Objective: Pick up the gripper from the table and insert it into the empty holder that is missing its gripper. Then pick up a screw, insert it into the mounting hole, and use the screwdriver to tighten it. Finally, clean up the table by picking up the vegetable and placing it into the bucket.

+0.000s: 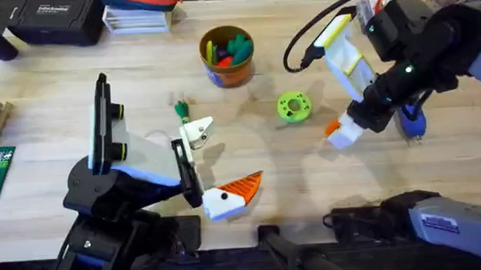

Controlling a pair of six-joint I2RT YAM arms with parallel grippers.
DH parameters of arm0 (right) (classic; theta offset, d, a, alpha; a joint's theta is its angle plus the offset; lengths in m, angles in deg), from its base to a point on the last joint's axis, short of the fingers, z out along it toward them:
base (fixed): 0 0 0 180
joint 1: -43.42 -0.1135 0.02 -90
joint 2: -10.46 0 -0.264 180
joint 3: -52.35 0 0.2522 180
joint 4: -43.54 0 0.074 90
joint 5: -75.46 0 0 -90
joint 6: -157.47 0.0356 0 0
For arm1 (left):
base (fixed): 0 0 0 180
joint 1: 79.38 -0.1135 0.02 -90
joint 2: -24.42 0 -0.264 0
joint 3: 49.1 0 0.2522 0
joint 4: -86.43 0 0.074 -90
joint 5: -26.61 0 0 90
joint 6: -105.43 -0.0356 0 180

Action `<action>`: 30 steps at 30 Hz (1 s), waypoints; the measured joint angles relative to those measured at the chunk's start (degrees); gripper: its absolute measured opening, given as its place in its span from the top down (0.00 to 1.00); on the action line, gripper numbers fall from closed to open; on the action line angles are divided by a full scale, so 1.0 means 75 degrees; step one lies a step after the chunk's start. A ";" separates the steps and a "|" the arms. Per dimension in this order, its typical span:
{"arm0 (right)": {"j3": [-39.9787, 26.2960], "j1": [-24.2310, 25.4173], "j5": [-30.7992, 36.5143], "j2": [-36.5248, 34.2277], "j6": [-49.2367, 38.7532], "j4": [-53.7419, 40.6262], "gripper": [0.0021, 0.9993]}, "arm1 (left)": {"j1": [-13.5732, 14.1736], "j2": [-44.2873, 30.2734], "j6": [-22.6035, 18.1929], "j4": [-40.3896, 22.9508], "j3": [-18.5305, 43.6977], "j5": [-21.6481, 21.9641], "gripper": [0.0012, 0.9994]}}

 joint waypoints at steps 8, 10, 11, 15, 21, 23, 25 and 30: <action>0.0000 0.0000 0.0000 -0.0123 0.0000 0.0000 0.18 | 0.0000 -0.0003 0.0000 0.0000 0.0000 0.0000 0.01; -0.0003 0.0000 0.0003 -0.0174 0.0000 0.0000 0.18 | 0.0000 -0.0003 0.0000 0.0000 0.0000 0.0000 0.01; -0.0003 0.0000 0.0000 -0.0205 0.0000 0.0000 0.19 | 0.0000 -0.0002 0.0000 0.0000 0.0000 0.0000 0.01; -0.0003 0.0000 0.0009 -0.0386 0.0000 0.0000 0.33 | 0.0000 0.0000 0.0000 0.0000 0.0000 0.0000 0.01; -0.0003 0.0000 0.0064 -0.0386 -0.0029 -0.0020 0.69 | 0.0000 -0.0003 0.0000 0.0000 0.0000 -0.0003 0.01; -0.0005 0.0000 0.0085 -0.0386 -0.0024 -0.0015 0.92 | 0.0000 -0.0002 0.0000 -0.0001 0.0000 0.0000 0.01; -0.0006 0.0000 0.0091 -0.0386 -0.0023 -0.0008 0.99 | 0.0000 -0.0003 0.0000 -0.0001 0.0000 0.0000 0.01; -0.0167 0.0000 0.0114 -0.0314 0.0051 -0.0030 0.99 | 0.0000 -0.0003 0.0000 -0.0001 0.0000 0.0000 0.01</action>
